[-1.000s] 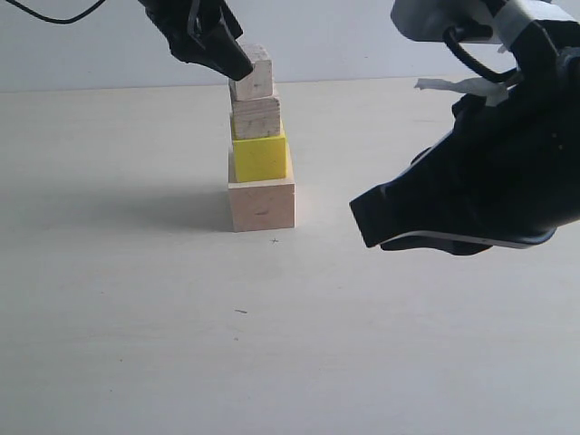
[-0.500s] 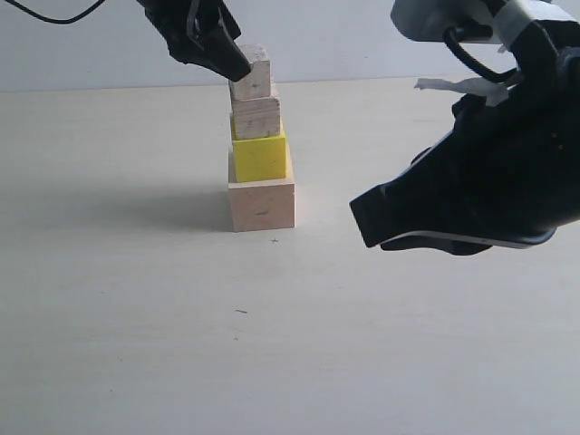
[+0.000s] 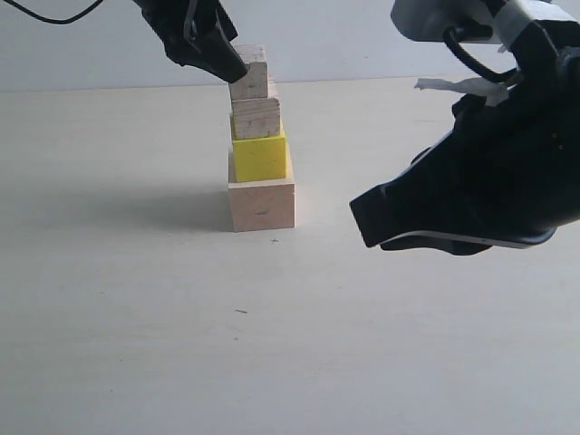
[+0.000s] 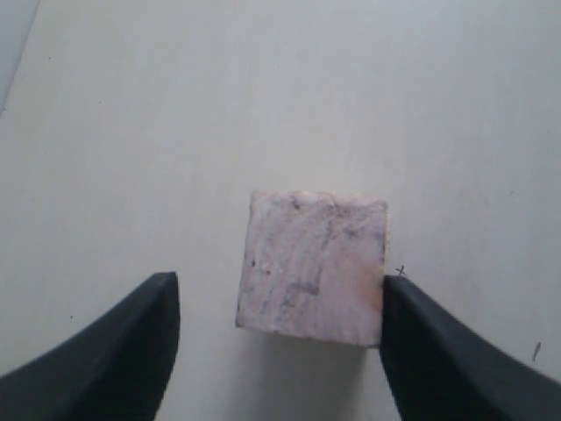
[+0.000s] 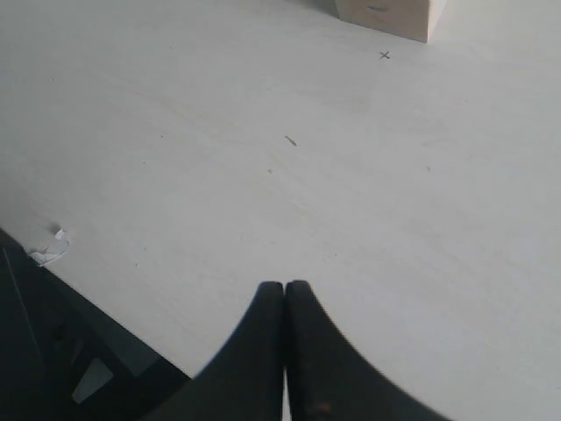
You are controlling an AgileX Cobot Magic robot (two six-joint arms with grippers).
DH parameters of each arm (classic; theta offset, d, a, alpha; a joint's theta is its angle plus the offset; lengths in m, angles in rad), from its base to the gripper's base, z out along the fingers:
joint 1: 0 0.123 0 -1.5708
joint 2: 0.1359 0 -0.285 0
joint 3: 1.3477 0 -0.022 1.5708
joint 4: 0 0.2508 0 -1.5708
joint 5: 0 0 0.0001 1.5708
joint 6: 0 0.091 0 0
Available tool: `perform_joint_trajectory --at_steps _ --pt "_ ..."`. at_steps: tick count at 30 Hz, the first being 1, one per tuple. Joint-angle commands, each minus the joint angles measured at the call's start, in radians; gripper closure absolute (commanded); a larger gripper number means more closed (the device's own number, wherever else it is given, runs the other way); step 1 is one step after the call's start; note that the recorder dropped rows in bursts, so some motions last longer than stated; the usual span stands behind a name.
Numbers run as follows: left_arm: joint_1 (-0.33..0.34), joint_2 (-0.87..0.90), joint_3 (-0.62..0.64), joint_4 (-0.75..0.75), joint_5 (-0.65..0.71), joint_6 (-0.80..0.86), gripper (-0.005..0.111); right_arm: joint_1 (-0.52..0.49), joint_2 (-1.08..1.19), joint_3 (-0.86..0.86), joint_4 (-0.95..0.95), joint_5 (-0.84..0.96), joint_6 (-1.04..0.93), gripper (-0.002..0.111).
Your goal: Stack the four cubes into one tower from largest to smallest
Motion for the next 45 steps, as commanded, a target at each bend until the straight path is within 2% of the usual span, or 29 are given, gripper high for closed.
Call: perform_joint_trajectory --at_steps 1,8,9,11,14,22,26,29,33,38,41,45 --pt "0.003 -0.015 0.002 -0.011 0.008 -0.003 0.043 0.004 -0.005 0.004 0.002 -0.013 -0.011 0.108" --pt "0.003 -0.087 0.002 -0.013 0.051 0.001 0.044 0.004 -0.005 0.004 0.002 -0.011 -0.011 0.108" --pt "0.003 -0.117 0.002 0.006 0.051 0.001 0.047 0.004 -0.005 0.004 0.002 -0.006 -0.011 0.108" --pt "0.003 -0.166 0.002 0.049 0.051 0.001 0.067 0.004 -0.005 0.004 0.002 -0.005 -0.011 0.108" --pt "0.003 -0.236 0.002 0.105 0.051 -0.033 0.107 0.004 -0.005 0.004 0.002 -0.018 -0.011 0.108" --pt "0.005 -0.272 0.011 0.166 0.051 -0.220 0.107 0.004 -0.005 0.004 -0.043 -0.056 -0.018 0.108" --pt "0.009 -0.272 0.079 0.177 0.051 -0.273 0.107 0.004 -0.005 0.004 -0.083 -0.104 -0.018 0.108" --pt "0.043 -0.272 0.174 0.163 0.051 -0.322 0.107 0.004 -0.005 0.004 -0.145 -0.159 -0.018 0.108" --pt "0.134 -0.272 0.325 0.021 -0.036 -0.340 0.107 0.004 -0.005 0.004 -0.305 -0.252 0.014 0.108" --pt "0.248 -0.272 0.479 -0.273 -0.062 -0.241 0.107 -0.004 0.032 0.004 -0.739 -0.316 0.404 0.108" --pt "0.281 -0.272 0.551 -0.384 -0.062 -0.189 0.107 -0.004 0.078 0.004 -0.883 -0.326 0.536 0.108" --pt "0.284 -0.272 0.614 -0.429 -0.070 -0.164 0.107 -0.053 0.176 0.004 -0.895 -0.396 0.548 0.108"
